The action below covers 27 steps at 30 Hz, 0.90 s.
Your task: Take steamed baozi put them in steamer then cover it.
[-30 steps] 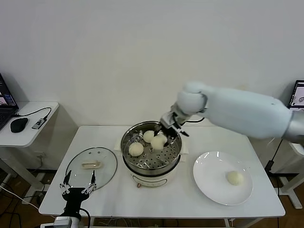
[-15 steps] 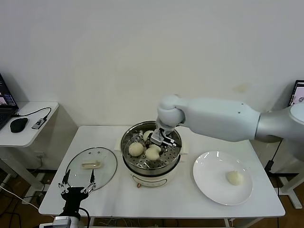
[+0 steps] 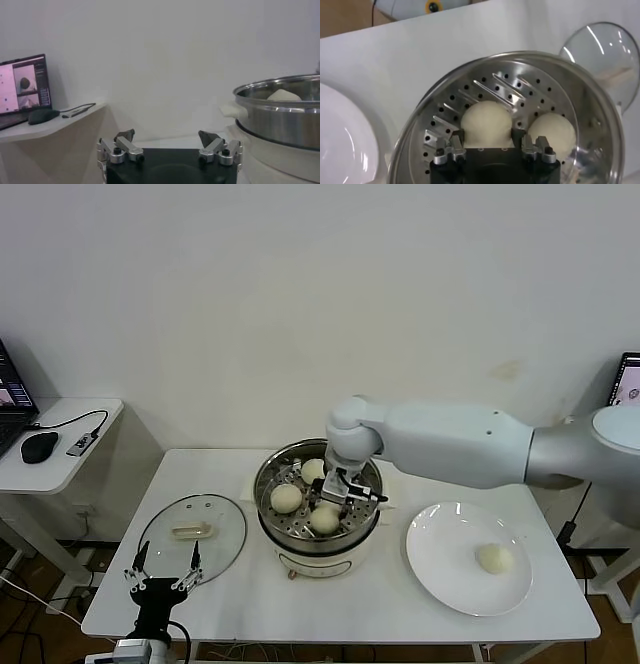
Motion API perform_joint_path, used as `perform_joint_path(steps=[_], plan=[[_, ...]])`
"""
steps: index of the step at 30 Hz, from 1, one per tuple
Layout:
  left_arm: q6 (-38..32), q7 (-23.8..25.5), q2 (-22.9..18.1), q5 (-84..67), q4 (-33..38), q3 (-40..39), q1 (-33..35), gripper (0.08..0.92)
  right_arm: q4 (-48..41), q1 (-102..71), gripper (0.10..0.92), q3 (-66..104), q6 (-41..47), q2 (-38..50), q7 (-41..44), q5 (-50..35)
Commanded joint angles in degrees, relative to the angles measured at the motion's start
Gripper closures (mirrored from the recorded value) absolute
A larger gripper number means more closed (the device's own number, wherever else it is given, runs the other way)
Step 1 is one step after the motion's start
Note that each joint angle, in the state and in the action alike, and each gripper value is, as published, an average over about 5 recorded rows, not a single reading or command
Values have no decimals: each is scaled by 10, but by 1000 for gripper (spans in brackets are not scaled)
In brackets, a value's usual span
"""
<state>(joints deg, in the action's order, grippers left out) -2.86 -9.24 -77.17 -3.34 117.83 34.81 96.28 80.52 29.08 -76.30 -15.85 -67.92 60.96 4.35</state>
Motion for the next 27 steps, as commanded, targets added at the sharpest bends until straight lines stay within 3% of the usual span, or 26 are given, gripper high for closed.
perform_joint_path(steps=[1,6,13,19,27], plan=[[1,0,1,0,0,0,0,177,0,3,344,2,-15,1,-6,3],[0,0,3,0,1,2,1,177,12,33,222,27,40,35,8,-46],[0,0,9,0,2,3,-2,177,64,67,203,54,286,138,9,-139],[-1,1,14,1,3,-5,-4,177,125,73,203,60,434,242,-25,-177],[-2,1,23,1,3,-12,-5,177,176,2,203,93,448,401,-22,-125]])
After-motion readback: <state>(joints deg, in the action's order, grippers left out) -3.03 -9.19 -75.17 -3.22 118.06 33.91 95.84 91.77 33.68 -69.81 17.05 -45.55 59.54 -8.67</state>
